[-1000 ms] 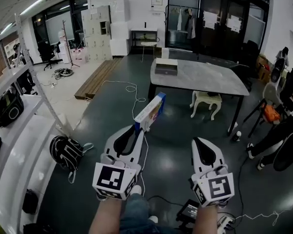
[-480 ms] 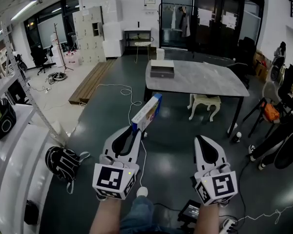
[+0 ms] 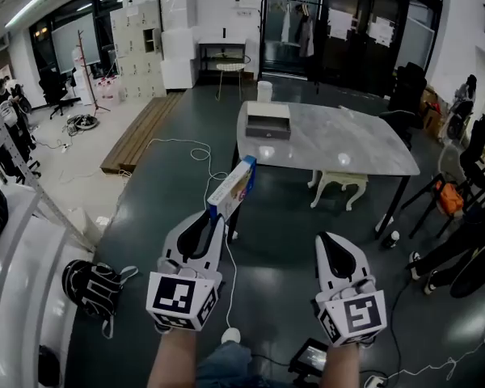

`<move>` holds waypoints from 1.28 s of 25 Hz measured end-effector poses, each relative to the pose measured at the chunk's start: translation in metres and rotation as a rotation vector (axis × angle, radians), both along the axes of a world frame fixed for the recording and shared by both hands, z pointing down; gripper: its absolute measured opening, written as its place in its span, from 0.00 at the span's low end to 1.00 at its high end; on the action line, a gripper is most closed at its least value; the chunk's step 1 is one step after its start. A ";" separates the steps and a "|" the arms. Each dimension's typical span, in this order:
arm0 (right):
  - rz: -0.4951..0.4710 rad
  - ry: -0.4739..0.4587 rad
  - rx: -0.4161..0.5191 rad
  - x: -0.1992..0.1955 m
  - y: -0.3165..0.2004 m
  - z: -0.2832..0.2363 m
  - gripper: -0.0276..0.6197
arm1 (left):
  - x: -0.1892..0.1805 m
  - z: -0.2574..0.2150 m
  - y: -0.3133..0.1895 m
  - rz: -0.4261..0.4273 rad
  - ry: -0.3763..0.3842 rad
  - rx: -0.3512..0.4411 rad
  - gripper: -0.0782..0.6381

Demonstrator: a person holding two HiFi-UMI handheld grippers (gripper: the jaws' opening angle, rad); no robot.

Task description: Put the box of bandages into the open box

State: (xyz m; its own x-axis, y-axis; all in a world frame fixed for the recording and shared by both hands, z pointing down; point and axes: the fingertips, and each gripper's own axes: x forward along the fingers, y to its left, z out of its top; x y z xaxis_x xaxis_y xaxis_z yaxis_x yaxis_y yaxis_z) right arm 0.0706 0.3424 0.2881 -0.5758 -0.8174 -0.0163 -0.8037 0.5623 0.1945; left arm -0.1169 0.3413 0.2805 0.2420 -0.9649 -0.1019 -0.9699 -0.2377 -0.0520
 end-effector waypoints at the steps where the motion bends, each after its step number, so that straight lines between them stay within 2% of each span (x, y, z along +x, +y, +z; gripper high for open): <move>1: 0.004 0.008 0.000 -0.006 -0.011 0.001 0.08 | -0.005 0.001 -0.012 0.006 0.001 -0.003 0.22; 7: 0.030 0.002 -0.011 -0.041 -0.079 -0.008 0.08 | -0.026 -0.001 -0.079 0.042 -0.035 -0.012 0.22; 12: 0.035 0.033 -0.028 -0.057 -0.105 -0.001 0.08 | -0.036 0.003 -0.108 0.059 -0.022 -0.016 0.22; 17: 0.048 0.052 -0.058 -0.056 -0.128 0.010 0.08 | -0.043 0.012 -0.128 0.065 0.040 -0.047 0.22; 24: 0.024 0.025 -0.064 -0.053 -0.181 0.011 0.08 | -0.048 0.012 -0.172 0.025 0.052 -0.049 0.22; 32: -0.016 0.006 -0.060 -0.034 -0.280 0.014 0.08 | -0.030 0.012 -0.267 -0.018 0.031 -0.047 0.22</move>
